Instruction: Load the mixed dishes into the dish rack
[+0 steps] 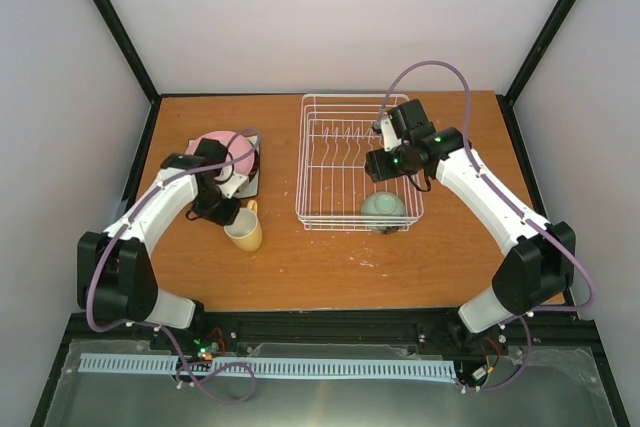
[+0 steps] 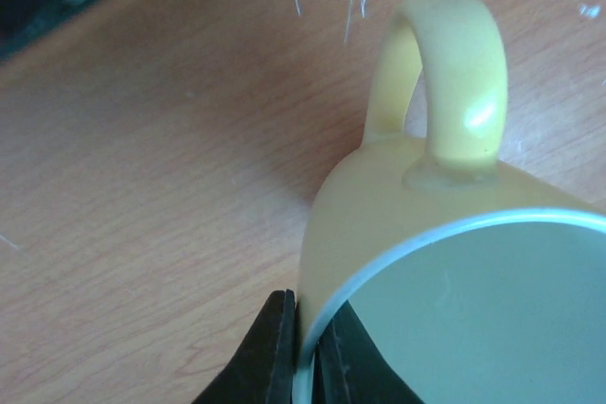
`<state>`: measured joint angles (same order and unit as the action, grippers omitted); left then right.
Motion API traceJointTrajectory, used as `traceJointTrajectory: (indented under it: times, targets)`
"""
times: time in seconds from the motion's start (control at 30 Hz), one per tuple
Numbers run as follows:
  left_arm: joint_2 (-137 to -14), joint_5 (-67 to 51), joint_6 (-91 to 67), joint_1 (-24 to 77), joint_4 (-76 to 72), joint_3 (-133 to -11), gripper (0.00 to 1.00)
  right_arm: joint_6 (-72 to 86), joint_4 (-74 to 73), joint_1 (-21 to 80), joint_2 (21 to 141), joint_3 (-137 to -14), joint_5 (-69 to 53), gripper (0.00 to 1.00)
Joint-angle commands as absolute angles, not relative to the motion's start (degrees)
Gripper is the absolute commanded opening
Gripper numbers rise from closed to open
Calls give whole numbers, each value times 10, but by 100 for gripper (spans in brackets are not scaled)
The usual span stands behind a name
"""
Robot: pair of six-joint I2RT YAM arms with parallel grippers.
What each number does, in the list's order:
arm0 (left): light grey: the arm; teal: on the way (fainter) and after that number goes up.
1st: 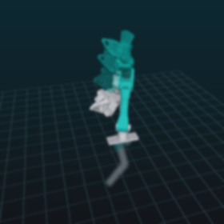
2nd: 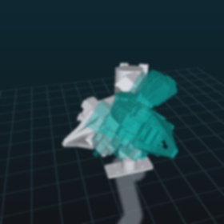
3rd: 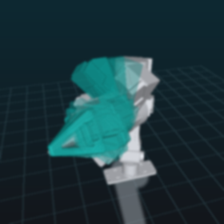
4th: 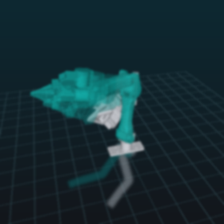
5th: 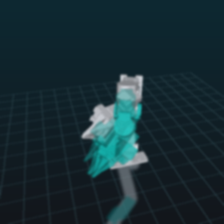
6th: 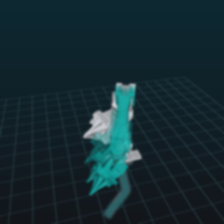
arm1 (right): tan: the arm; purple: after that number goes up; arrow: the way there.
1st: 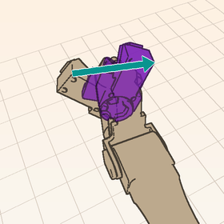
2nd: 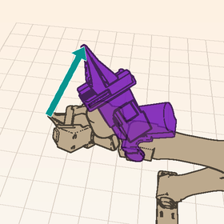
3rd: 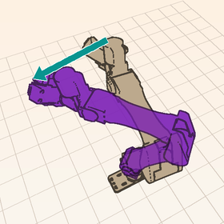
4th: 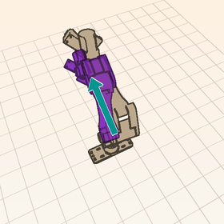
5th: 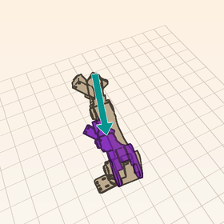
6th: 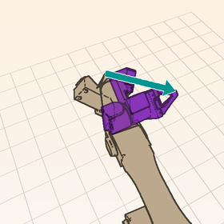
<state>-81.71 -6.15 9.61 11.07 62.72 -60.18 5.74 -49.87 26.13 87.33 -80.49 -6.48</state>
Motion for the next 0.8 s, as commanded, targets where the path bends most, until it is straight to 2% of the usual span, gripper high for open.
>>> traceJointTrajectory:
  times: [0.0,0.03,0.17,0.3,0.43,0.53,0.67,0.77]
  targets:
    - [-780,-59,85,117,621,-685,1,55,-486,266,858,-806,-77,64]
    - [-771,-54,83,120,621,-703,1,56,-483,266,857,-805,-84,63]
    - [-719,-26,73,134,597,-772,1,69,-454,264,857,-808,-131,46]
    - [-638,-31,86,137,508,-760,1,101,-398,255,863,-809,-260,36]
    - [-549,39,90,171,371,-671,1,158,-323,248,893,-818,-436,41]
    - [-509,154,129,224,262,-584,1,220,-263,250,920,-829,-526,43]
    - [-557,310,230,307,181,-530,1,266,-228,251,942,-863,-553,45]
    - [-601,454,381,366,32,-473,1,285,-238,252,962,-901,-565,45]
